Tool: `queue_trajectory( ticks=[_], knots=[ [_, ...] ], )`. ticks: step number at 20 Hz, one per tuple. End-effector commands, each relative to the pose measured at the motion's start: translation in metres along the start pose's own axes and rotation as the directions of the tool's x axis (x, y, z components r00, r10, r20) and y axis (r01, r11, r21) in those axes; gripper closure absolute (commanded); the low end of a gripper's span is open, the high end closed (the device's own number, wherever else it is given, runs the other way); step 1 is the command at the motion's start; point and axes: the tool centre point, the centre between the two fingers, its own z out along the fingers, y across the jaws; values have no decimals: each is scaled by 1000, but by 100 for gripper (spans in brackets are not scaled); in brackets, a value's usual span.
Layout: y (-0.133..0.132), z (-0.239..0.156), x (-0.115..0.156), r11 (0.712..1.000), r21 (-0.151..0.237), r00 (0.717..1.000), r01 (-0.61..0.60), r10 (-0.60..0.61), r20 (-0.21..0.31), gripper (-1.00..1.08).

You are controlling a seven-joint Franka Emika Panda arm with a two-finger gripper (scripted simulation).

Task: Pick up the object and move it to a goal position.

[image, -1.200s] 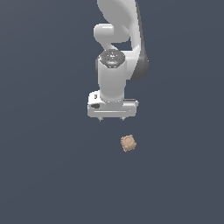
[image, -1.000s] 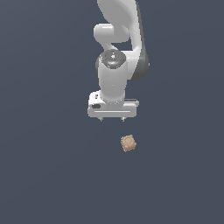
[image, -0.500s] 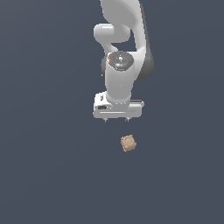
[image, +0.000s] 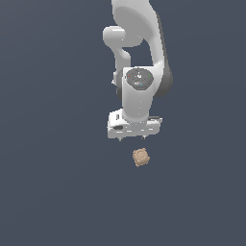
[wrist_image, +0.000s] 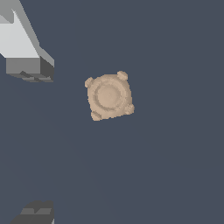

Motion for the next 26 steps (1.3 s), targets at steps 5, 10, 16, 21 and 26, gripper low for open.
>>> queue_trajectory(
  ticks=[5, 10, 16, 21, 26],
  knots=[
    [-23, 32, 24, 994, -1, 994, 110, -110, -8, -92],
    [-36, 51, 37, 985, -1, 985, 171, -171, -13, -92],
    [-43, 61, 42, 980, 0, 979, 201, -201, -16, -92],
    [-42, 64, 41, 980, 0, 980, 198, -198, -15, -92],
    [-43, 84, 41, 980, 0, 980, 200, -200, -16, -92]
  ],
)
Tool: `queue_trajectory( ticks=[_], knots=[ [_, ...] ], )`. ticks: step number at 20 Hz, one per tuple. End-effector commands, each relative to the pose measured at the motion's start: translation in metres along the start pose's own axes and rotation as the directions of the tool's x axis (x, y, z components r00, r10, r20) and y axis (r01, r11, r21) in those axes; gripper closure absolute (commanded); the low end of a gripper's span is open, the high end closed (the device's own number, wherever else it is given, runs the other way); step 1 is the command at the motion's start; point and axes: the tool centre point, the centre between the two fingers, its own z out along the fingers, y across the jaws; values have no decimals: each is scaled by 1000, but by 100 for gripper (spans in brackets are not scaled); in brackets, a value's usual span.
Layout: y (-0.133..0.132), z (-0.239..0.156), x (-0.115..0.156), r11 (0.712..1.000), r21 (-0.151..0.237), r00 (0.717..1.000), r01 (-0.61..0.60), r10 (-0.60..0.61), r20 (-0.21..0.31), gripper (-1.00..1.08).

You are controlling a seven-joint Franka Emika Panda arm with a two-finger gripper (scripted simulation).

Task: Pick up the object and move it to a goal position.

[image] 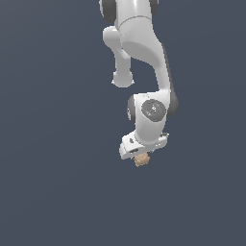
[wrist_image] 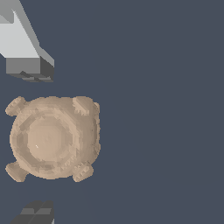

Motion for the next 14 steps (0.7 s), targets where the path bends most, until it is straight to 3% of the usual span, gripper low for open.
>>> queue_trajectory(
  ticks=[1, 10, 11, 14],
  knots=[
    [-1, 14, -1, 1000, 0, 1000, 1, -1, 1, -92],
    [0, 35, 1, 1000, 0, 1000, 3, -3, 0, -92],
    [0, 35, 1, 1000, 0, 1000, 3, -3, 0, 108],
    [0, 35, 1, 1000, 0, 1000, 3, -3, 0, 108]
  ],
)
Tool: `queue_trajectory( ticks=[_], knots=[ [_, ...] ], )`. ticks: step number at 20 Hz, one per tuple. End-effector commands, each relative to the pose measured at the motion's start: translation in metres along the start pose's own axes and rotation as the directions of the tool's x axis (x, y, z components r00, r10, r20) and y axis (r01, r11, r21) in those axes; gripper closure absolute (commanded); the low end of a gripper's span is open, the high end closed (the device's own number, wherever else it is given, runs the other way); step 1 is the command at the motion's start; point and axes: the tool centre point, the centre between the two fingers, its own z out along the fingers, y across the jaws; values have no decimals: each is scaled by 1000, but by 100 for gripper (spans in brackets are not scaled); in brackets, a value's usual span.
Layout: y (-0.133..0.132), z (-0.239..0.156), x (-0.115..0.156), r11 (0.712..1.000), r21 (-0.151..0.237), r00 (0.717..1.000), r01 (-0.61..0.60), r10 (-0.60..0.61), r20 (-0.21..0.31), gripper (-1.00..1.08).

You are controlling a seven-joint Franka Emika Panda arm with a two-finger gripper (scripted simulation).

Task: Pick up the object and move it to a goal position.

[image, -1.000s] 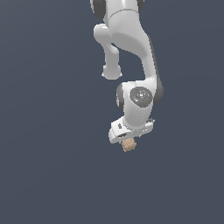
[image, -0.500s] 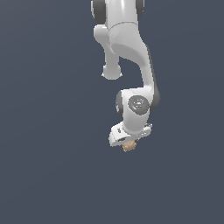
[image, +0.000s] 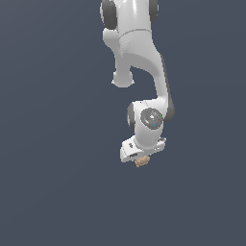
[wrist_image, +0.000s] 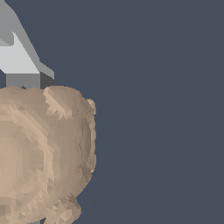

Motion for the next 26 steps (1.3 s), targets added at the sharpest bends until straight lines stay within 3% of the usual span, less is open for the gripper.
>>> queue_trajectory(
  ticks=[1, 15, 26],
  knots=[
    [0, 0, 0, 1000, 0, 1000, 0, 0, 0, 108],
    [-1, -3, -8, 1000, 0, 1000, 0, 0, 0, 108],
    [-8, -18, -51, 1000, 0, 1000, 0, 0, 0, 108]
  ],
)
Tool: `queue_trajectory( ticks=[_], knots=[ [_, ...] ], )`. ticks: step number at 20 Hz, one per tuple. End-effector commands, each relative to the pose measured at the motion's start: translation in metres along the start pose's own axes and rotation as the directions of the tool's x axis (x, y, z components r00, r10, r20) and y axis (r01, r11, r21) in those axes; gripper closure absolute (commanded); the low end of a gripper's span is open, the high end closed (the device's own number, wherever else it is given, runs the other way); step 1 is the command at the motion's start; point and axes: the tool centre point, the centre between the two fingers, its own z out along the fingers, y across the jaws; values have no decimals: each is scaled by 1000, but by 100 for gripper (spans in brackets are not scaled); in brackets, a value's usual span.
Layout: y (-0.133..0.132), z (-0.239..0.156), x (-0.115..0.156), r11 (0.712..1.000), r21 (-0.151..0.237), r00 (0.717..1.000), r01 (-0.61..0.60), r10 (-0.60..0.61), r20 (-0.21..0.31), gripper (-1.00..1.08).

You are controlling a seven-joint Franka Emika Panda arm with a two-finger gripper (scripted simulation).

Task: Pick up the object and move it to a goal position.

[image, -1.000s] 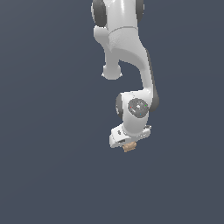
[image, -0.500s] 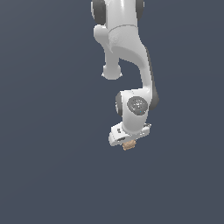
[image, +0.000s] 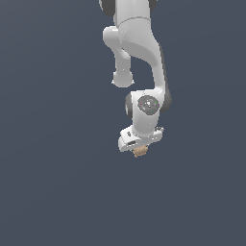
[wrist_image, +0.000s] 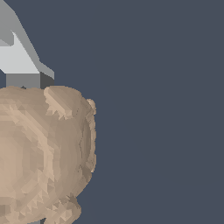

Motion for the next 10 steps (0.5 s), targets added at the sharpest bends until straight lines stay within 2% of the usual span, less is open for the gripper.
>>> queue_trajectory(
  ticks=[1, 10],
  knots=[
    [-2, -5, -14, 1000, 0, 1000, 0, 0, -1, 108],
    [-9, -22, -58, 1000, 0, 1000, 0, 0, -1, 108]
  ],
)
